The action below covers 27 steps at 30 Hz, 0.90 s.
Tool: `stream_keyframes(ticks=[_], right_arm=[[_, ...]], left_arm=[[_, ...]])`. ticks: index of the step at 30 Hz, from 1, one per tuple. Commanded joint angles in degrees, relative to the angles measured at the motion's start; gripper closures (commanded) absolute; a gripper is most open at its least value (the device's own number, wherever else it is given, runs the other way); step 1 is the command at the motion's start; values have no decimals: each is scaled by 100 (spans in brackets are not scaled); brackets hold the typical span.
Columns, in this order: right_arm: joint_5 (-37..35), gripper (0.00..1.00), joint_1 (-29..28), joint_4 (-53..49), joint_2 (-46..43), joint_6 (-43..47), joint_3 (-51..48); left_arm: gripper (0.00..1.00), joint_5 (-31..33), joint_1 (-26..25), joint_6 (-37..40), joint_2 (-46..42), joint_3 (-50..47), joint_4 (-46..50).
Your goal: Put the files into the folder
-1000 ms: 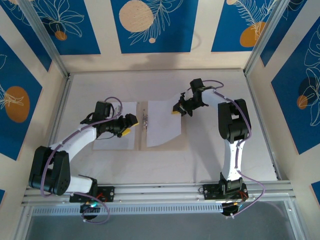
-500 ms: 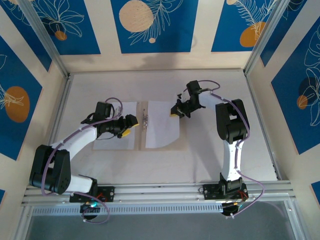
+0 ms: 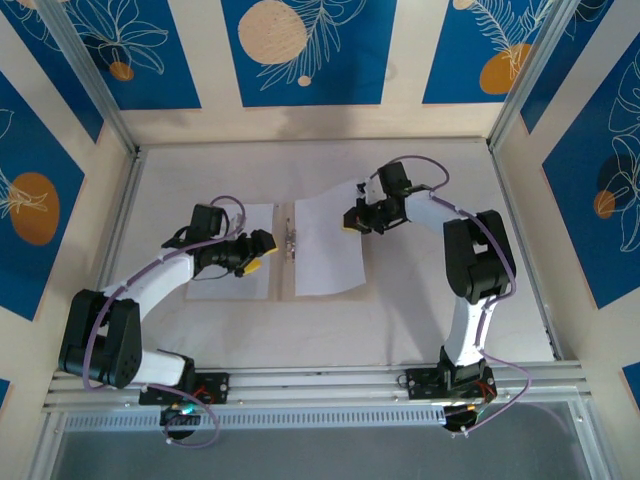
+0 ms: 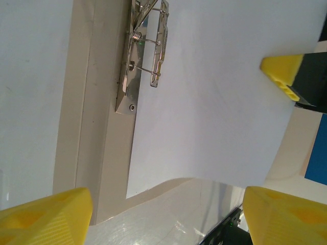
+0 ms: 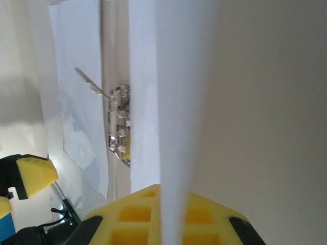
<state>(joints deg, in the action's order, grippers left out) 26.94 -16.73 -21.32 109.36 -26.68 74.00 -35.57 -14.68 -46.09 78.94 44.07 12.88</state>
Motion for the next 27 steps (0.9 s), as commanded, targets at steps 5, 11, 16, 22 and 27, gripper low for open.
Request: stream_keyframes(ticks=[5,11,16,22,27], right_arm=[[-56,96,-178,143,-43,419,-51],[71,95,-219,378,-89,285,-173],[22,96,-235,293,-201,363,-183],[79,96,-244,254,-527,390,-271],[194,96,-302,251,-842,382,-383]], left_arm=[[22,-161,88,49,19,-83,-58],[22,-167,88,60,34,-84,-53],[22,-191,82,66,52,-83,-58],[22,-191,88,65,69,-92,-75],[22,-188,87,56,58,-94,-80]])
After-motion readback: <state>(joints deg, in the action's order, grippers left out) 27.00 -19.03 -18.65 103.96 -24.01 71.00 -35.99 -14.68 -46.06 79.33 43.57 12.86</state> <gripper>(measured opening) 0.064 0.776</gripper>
